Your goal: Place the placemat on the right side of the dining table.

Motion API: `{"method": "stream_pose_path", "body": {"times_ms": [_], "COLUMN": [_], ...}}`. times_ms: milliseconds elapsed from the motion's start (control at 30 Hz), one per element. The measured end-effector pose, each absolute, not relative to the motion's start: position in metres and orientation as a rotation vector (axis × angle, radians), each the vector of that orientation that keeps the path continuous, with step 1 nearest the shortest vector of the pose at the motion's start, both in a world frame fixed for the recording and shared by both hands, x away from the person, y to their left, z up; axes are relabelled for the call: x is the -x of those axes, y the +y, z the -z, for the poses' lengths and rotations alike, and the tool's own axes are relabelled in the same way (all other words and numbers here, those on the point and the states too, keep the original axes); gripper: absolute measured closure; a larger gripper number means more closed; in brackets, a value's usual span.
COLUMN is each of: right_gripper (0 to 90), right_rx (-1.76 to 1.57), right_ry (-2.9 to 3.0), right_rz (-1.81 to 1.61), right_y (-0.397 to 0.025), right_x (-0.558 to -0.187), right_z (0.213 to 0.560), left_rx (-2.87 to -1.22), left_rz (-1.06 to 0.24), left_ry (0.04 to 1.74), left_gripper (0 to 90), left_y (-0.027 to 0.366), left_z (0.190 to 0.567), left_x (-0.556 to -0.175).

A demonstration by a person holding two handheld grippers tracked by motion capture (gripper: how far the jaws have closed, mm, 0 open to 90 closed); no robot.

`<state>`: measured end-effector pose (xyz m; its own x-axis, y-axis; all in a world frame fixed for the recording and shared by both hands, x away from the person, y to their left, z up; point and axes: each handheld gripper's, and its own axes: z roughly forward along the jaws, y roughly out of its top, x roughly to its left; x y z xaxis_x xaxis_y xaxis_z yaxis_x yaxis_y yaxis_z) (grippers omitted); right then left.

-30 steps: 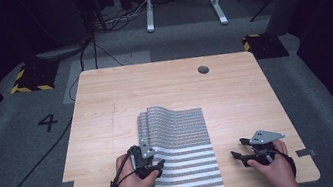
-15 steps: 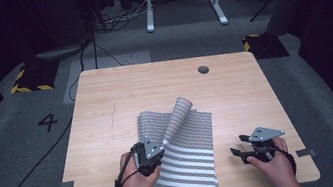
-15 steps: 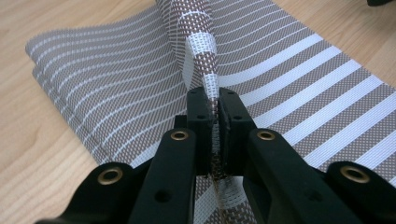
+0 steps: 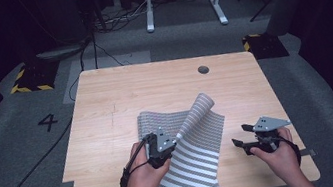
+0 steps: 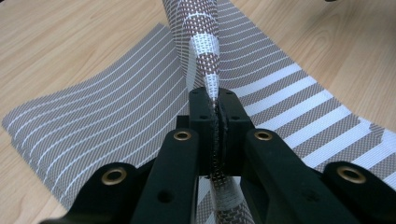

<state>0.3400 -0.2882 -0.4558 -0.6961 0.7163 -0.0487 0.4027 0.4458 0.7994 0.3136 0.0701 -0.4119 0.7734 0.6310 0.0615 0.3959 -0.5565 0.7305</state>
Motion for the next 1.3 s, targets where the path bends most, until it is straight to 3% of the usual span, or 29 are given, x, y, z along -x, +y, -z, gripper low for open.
{"method": "stream_pose_path", "body": {"times_ms": [600, 1033, 1100, 1133, 1167, 1200, 1233, 1267, 1300], "right_gripper": [26.3, 29.0, 40.0, 51.8, 51.8, 80.2, 80.2, 90.0, 90.0], "right_rx": [-0.857, -0.628, -0.59, -0.58, -0.58, -0.551, -0.551, -0.584, -0.584], "right_ry": [2.321, 2.428, 2.476, 2.495, 2.495, 2.496, 2.496, 2.519, 2.519], "right_rz": [-1.177, -1.35, -1.336, -1.293, -1.293, -1.247, -1.247, -1.277, -1.277], "right_y": [-0.283, -0.266, -0.263, -0.263, -0.263, -0.268, -0.268, -0.279, -0.279], "right_x": [-0.386, -0.423, -0.425, -0.424, -0.424, -0.422, -0.422, -0.42, -0.42], "right_z": [0.426, 0.42, 0.421, 0.421, 0.421, 0.419, 0.419, 0.417, 0.417], "left_rx": [-2.166, -2.212, -2.219, -2.219, -2.224, -2.236, -2.236, -2.218, -2.21], "left_rz": [-0.308, -0.25, -0.271, -0.271, -0.275, -0.298, -0.298, -0.295, -0.296], "left_ry": [0.617, 0.572, 0.58, 0.58, 0.584, 0.583, 0.583, 0.59, 0.588], "left_gripper": [86.8, 87.0, 87.0, 86.9, 86.9, 86.8, 86.7, 86.4, 86.4], "left_y": [0.064, 0.06, 0.059, 0.059, 0.059, 0.06, 0.06, 0.06, 0.06], "left_z": [0.381, 0.396, 0.396, 0.396, 0.396, 0.396, 0.396, 0.397, 0.398], "left_x": [-0.313, -0.324, -0.326, -0.326, -0.327, -0.329, -0.329, -0.33, -0.331]}}
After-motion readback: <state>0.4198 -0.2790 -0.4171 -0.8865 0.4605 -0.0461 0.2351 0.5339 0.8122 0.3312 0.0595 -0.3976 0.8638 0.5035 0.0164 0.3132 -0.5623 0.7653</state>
